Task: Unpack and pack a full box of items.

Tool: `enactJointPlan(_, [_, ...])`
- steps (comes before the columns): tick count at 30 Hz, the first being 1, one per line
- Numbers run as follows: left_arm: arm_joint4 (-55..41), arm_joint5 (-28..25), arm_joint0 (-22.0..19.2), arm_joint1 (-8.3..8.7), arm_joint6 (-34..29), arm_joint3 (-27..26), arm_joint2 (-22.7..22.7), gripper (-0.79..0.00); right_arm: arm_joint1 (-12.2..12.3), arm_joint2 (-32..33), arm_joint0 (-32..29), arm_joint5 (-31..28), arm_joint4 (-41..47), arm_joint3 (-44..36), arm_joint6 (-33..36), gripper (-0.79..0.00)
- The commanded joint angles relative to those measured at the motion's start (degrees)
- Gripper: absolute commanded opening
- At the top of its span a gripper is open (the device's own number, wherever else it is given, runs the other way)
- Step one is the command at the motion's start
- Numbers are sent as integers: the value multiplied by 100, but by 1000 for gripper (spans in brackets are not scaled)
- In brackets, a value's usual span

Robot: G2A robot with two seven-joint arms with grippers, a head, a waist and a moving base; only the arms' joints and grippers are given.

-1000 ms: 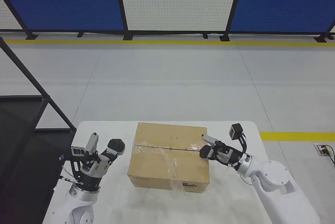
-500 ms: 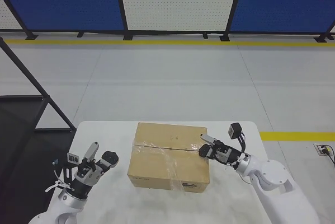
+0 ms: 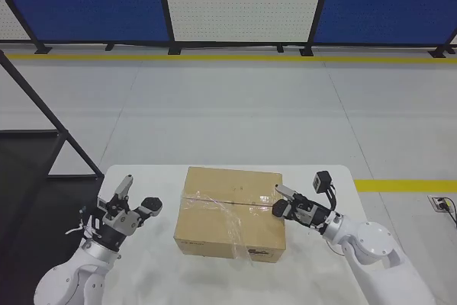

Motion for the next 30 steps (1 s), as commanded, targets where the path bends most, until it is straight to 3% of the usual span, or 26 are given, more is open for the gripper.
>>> enactJointPlan(1, [84, 249, -200, 21, 55, 151, 60, 0, 6, 19, -34, 1, 0, -16, 13, 0])
enactJointPlan(7, [340, 715, -694, 97, 52, 544, 218, 0, 15, 54, -122, 9, 6, -67, 21, 0])
enactJointPlan(14, [755, 416, -771, 182, -370, 767, 436, 0, 10, 23, -115, 62, -20, -105, 12, 0])
enactJointPlan(20, [690, 319, -1131, 233, -770, 1265, 604, 0, -6, -48, -31, 129, -52, -96, 7, 0])
enactJointPlan(30, [886, 345, -1690, 274, -855, 1904, 1078, 0, -18, -74, -9, 120, -53, -79, -27, 0])
